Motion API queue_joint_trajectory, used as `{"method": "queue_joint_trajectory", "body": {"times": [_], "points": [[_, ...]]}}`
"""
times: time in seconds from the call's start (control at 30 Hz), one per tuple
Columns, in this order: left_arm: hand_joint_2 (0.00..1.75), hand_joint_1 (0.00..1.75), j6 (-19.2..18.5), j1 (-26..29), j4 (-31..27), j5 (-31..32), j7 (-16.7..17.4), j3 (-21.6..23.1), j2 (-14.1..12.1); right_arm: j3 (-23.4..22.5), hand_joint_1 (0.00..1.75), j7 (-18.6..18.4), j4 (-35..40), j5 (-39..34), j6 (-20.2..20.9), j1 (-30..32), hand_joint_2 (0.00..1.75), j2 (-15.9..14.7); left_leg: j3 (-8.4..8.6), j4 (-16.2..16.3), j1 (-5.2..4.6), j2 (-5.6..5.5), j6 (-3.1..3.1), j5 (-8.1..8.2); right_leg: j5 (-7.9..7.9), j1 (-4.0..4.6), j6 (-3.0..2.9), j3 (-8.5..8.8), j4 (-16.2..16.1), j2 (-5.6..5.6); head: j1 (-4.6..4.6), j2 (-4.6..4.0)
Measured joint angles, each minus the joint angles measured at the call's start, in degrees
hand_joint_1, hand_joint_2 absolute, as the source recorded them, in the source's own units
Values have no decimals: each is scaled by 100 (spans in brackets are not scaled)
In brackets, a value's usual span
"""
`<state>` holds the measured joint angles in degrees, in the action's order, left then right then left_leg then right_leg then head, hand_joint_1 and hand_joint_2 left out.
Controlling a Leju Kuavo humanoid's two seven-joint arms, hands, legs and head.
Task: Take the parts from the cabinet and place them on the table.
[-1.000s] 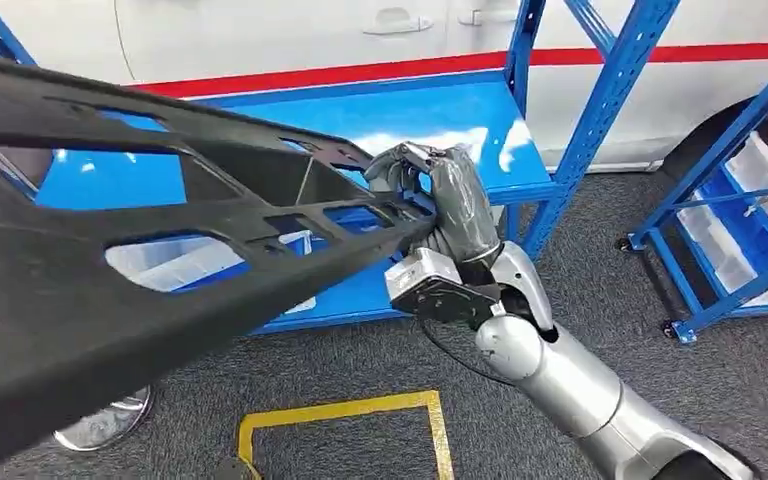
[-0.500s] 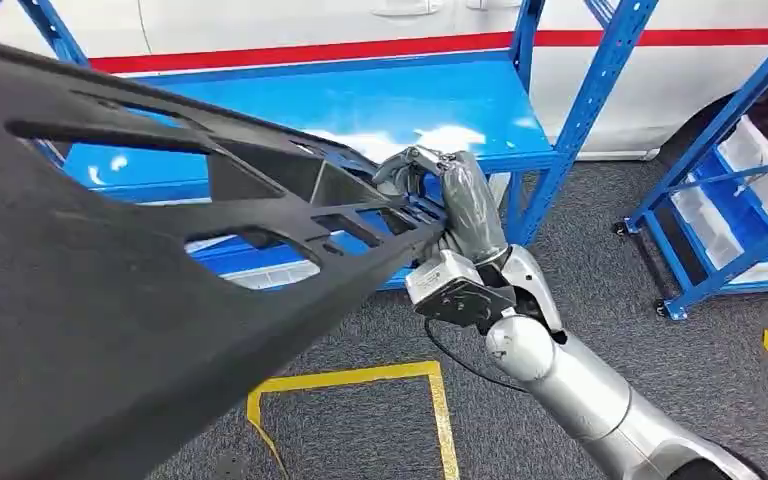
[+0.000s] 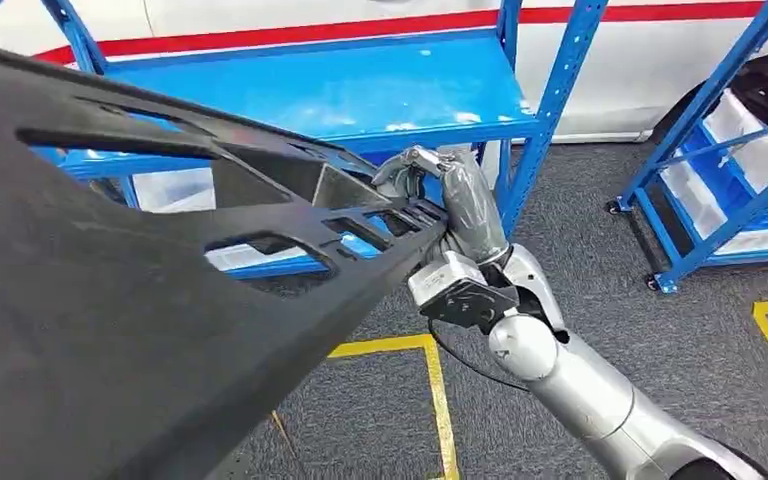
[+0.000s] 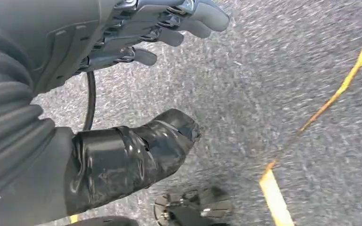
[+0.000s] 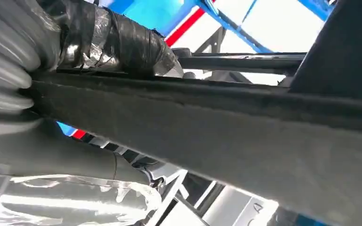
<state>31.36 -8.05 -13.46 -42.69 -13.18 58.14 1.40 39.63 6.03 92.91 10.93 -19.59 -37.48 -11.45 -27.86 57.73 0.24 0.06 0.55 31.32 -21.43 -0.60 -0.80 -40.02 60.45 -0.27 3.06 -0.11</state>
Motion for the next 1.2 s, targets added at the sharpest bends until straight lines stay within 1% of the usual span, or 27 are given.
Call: {"method": "queue_joint_trajectory", "body": {"times": [0.03,0.1,0.13,0.17,0.2,0.27,0.3,0.33,0.37,0.43,0.47,0.5,0.53,0.6,0.63,0.67,0.7,0.77,0.8,0.83,0.87,0.93,0.97,1.0,1.13,1.17,1.2], "points": [[175,0,4,-19,0,0,0,2,0,0,175,4,4,-5,11,1,175,0,-59,-17,-13,5,-9,22,65,-14,46,11,-61,-12,-3,0],[175,0,46,-16,0,-7,-13,15,0,2,175,0,2,-31,44,9,175,0,-95,-72,-52,-5,61,-95,192,-46,121,20,-152,-25,8,0],[175,0,57,4,0,-15,-11,17,2,0,175,0,2,-44,53,16,175,-9,-85,-175,2,5,86,-208,211,-3,165,2,-154,-19,2,0],[175,0,61,20,0,-26,-9,17,9,2,175,-2,4,-52,59,31,175,-26,-79,-198,8,40,107,-269,29,-29,173,-53,-39,6,0,0],[175,0,66,24,0,-28,-4,17,9,2,175,-4,2,-53,68,31,175,-35,-147,-198,11,48,162,-316,-293,-21,169,-176,306,15,-25,0],[175,0,94,25,0,-7,9,22,2,2,175,-15,2,-46,88,43,175,-50,-283,-175,6,40,180,-412,-858,-33,189,-482,1265,16,-29,0],[175,0,101,22,0,2,17,33,0,2,175,-37,2,-18,90,58,175,-52,-349,-163,4,33,174,-453,-996,-37,205,-547,1583,15,-26,0],[175,0,101,22,0,6,24,46,0,0,175,-48,2,6,92,69,175,-52,-410,-140,5,2,162,-490,-997,-47,214,-484,1625,15,-31,0],[175,0,101,25,0,20,26,57,2,0,175,-57,2,20,94,75,175,-52,-469,-107,15,-34,140,-514,-895,-59,225,-266,1410,15,-27,0],[175,0,101,35,0,42,39,66,15,2,175,-63,2,31,99,70,175,-52,-576,17,33,-99,110,-526,-567,-87,231,452,414,66,-31,0],[175,0,101,32,0,50,39,66,15,2,175,-63,2,30,98,66,175,-52,-647,103,42,-130,80,-511,-672,-119,220,644,42,279,-33,0],[175,0,101,18,0,52,42,70,15,2,175,-63,7,33,99,73,175,-48,-724,193,-2,-159,42,-500,-643,-65,183,628,64,273,-18,0],[175,0,103,20,0,52,44,72,15,2,175,-66,13,35,98,76,175,-52,-751,193,1,-174,14,-522,-633,-78,151,602,97,199,-18,0],[175,0,103,34,0,52,59,83,15,2,175,-68,11,39,100,85,175,-57,-768,171,32,-225,-52,-575,-601,-45,91,579,104,156,-24,0],[175,0,101,35,0,52,72,87,0,2,175,-68,11,39,103,83,175,-55,-797,203,33,-254,-72,-557,-564,-99,33,570,67,100,-22,0],[175,0,98,37,0,52,85,87,-4,2,175,-68,13,39,107,76,175,-55,-858,318,30,-183,-108,-455,-552,-99,14,571,67,54,-16,0],[175,0,87,35,0,55,98,90,-2,0,175,-68,15,39,114,73,175,-55,-970,594,34,-129,-145,-269,-541,-101,-15,560,67,18,35,0],[175,0,70,34,0,59,114,92,0,2,175,-68,13,37,131,83,175,-55,-1343,1437,62,-88,-189,140,-532,-80,-34,535,68,-74,35,0],[175,0,68,35,0,59,116,92,0,2,175,-68,11,39,133,90,175,-55,-1495,1779,61,-77,-198,248,-529,-73,-38,524,68,-119,43,0],[175,0,66,37,0,59,122,92,0,2,175,-68,9,39,142,101,175,-55,-1539,1905,61,-67,-194,234,-527,-64,-40,521,68,-172,37,0],[175,0,63,42,0,59,129,92,0,2,175,-66,9,39,147,106,175,-55,-1435,1721,60,-54,-175,82,-526,-53,-40,524,68,-218,41,0],[175,0,63,60,0,57,133,92,-9,2,175,-66,11,37,160,102,175,-55,-919,764,31,35,-92,-397,-527,-35,-39,542,68,-304,39,0],[175,0,63,55,0,57,133,94,-13,2,175,-66,13,39,162,99,175,-55,-689,294,-13,238,-29,-517,-527,-32,-38,549,67,-346,39,0],[175,0,61,35,0,57,136,92,-17,2,175,-61,17,37,168,98,175,-55,-634,177,-84,397,13,-434,-519,3,-8,536,57,-392,35,0],[175,0,74,59,0,44,131,94,-20,2,175,-22,19,39,227,100,175,-50,-666,56,-87,152,113,-556,-469,7,109,581,-42,-557,37,0],[175,0,83,81,0,17,109,94,-15,2,175,-4,17,37,249,106,175,-52,-622,-19,-28,120,121,-615,-550,-17,144,529,55,-370,21,0],[175,0,94,79,0,-9,96,94,-9,2,175,18,17,33,258,108,175,-50,-620,-47,-19,68,150,-642,-700,-10,144,454,235,-153,15,0]]}}
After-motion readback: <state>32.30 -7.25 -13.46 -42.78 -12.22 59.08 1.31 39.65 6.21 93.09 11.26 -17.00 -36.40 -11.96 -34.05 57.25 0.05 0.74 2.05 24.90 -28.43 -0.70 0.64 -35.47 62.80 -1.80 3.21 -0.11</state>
